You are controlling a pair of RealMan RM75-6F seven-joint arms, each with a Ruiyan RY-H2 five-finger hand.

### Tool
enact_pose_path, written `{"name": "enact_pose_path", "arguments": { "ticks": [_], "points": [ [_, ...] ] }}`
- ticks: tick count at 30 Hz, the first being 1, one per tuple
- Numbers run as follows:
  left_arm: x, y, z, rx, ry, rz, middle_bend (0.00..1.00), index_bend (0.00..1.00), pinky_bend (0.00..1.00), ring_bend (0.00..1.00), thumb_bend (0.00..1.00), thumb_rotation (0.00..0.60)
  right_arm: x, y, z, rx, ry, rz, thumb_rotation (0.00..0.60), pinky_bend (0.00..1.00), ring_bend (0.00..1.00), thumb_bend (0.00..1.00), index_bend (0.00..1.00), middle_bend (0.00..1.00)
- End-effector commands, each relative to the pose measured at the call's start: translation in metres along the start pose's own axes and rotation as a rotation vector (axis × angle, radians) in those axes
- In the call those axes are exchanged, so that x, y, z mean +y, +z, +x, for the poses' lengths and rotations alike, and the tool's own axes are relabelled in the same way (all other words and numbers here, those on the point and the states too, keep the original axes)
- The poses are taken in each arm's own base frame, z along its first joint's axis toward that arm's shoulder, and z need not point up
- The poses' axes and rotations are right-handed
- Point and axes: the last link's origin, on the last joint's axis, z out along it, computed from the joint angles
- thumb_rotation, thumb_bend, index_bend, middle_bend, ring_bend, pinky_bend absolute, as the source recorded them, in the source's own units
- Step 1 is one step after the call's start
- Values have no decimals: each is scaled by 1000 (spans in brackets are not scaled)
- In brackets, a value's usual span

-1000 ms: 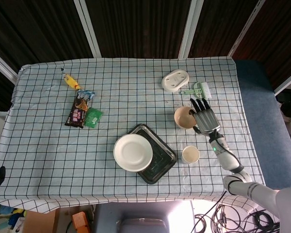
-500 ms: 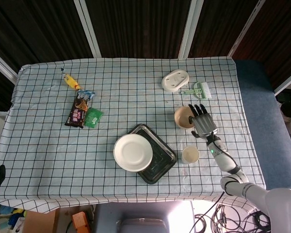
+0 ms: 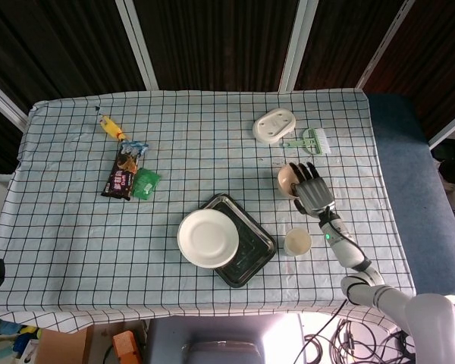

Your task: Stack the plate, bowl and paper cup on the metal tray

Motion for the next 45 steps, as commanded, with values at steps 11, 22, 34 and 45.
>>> {"name": "enact_pose_path", "arguments": {
  "ticks": [11,22,34,45],
  "points": [
    [-9,-2,2,18,-24,31,0,0,0,0,370,600,-51,-15,50,237,-19,167,600,0,0,471,642,8],
    [-14,-4,4,18,-29,51,0,0,0,0,368,600,-163,-24,49,201,78,388,600,0,0,471,630,10],
    [-19,-5,7,22,-43,58,0,0,0,0,368,600,-219,-28,22,137,60,475,600,0,0,471,625,10],
    [-16,-4,6,18,-44,53,0,0,0,0,368,600,-203,-43,11,113,-19,486,600,0,0,471,615,10]
  ]
}}
